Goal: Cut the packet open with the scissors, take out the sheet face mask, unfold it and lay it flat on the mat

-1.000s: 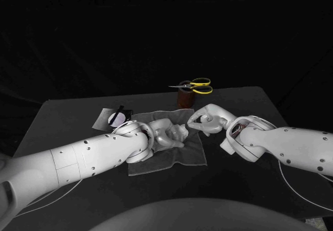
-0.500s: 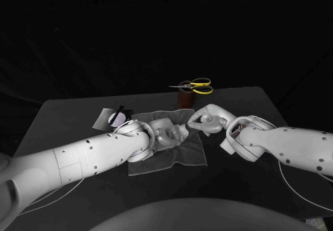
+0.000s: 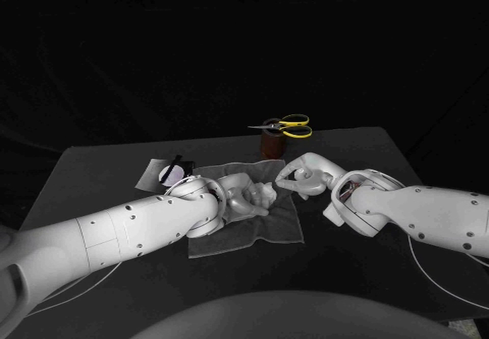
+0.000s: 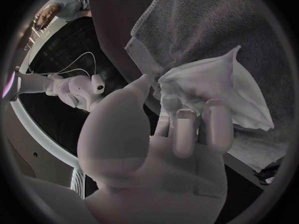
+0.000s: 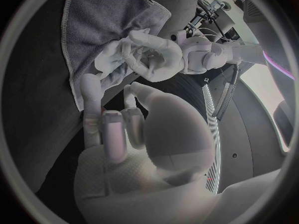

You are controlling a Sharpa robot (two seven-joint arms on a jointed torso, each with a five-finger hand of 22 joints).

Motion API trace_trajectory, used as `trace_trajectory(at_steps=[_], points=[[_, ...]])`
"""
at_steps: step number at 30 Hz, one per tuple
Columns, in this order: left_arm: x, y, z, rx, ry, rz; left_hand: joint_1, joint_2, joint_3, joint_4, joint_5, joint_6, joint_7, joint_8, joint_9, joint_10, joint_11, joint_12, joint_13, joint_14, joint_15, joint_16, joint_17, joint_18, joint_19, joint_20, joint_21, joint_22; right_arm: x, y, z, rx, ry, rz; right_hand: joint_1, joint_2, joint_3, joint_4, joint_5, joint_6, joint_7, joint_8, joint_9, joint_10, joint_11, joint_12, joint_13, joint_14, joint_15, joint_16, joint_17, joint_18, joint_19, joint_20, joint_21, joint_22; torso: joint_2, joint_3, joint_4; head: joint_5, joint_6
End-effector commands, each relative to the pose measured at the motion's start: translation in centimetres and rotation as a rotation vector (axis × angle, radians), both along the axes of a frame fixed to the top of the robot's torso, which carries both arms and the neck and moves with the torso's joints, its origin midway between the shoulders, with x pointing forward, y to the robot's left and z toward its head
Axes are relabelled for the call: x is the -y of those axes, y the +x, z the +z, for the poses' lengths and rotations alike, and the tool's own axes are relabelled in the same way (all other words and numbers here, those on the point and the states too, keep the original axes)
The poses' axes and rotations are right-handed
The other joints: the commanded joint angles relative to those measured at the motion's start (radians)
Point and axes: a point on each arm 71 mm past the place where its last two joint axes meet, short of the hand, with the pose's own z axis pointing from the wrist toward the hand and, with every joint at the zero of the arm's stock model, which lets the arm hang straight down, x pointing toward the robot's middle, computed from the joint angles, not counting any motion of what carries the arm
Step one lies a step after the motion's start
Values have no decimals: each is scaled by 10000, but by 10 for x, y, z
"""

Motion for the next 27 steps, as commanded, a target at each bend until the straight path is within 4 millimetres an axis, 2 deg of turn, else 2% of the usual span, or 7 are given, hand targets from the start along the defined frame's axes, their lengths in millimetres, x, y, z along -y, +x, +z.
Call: trace_trajectory(at_steps=[1, 4, 5, 7, 11, 13, 27], points=[[1, 0, 0, 26, 193, -80, -185, 35, -498, 310, -29, -128, -8, 138, 127, 82, 22, 75, 78, 800, 38, 63, 2063, -150, 22, 16, 37, 151, -1, 0, 0, -35, -58, 75, -79, -48, -4, 53, 20, -38, 18, 18, 16, 601, 57, -3, 1806, 811, 50, 48, 1970, 87, -34, 12, -42, 7, 3, -3, 3, 9, 0], [2, 0, 0, 25, 247, -90, 226, 277, -1328, 745, -19, -277, -12, 337, 328, 68, 17, 86, 175, 804, 27, 63, 2078, -148, 21, 6, 33, 149, -1, 0, -1, -44, -60, 84, -79, -48, -4, 53, 20, -38, 18, 18, 16, 601, 57, -3, 1806, 811, 50, 48, 1970, 87, -34, 12, -42, 7, 0, -5, -2, 15, 0], [2, 0, 0, 21, 262, -94, 226, 277, -1328, 745, -19, -277, -12, 337, 328, 68, 17, 86, 175, 804, 27, 63, 2078, -148, 21, 6, 33, 149, -1, 0, -1, -48, -61, 87, -86, -59, -10, 56, 8, -39, 17, 21, 18, 599, 55, -8, 1803, 808, 50, 45, 1962, 89, -40, 12, -59, 2, -2, -4, -4, 13, 0], [3, -1, 0, 17, 284, -97, 461, 524, -1834, 783, -20, -358, -2, 441, 418, 65, 16, 77, 233, 810, 33, 64, 2094, -149, 24, 11, 33, 154, -1, 0, -1, -54, -62, 94, -86, -59, -10, 56, 8, -39, 17, 21, 18, 599, 55, -8, 1803, 808, 50, 45, 1962, 89, -40, 12, -59, 2, 2, -4, -5, 14, 0], [5, -1, 0, 8, 314, -121, 940, 867, -1904, 740, -16, -390, -9, 494, 445, 103, 4, 75, 316, 829, 23, 75, 2141, -155, 43, 8, 51, 185, -2, 1, -1, -72, -58, 119, -85, -59, -9, 56, 9, -38, 15, 23, 20, 600, 54, -5, 1805, 808, 49, 46, 1964, 87, -35, 12, -48, 7, -1, 1, -7, 13, 0], [6, -1, 0, 0, 333, -142, 1586, 1131, -1659, 600, -15, -385, -44, 499, 423, 110, -33, 49, 352, 842, -12, 84, 2174, -161, 62, -10, 71, 217, -3, 1, -1, -81, -59, 125, -85, -59, -9, 56, 9, -38, 15, 23, 20, 600, 54, -5, 1805, 808, 49, 46, 1964, 87, -35, 12, -48, 7, -2, 4, -4, 20, 0], [11, -2, -1, -10, 541, -320, 2247, 1120, -1366, 534, -13, -315, -48, 452, 304, 181, -46, 41, 507, 886, -19, 116, 2286, -179, 104, -33, 115, 289, -4, 1, -2, -116, -66, 144, -85, -59, -9, 56, 9, -38, 15, 23, 20, 600, 54, -5, 1805, 808, 49, 46, 1964, 87, -35, 12, -48, 7, 1, 2, -12, 11, 0]])
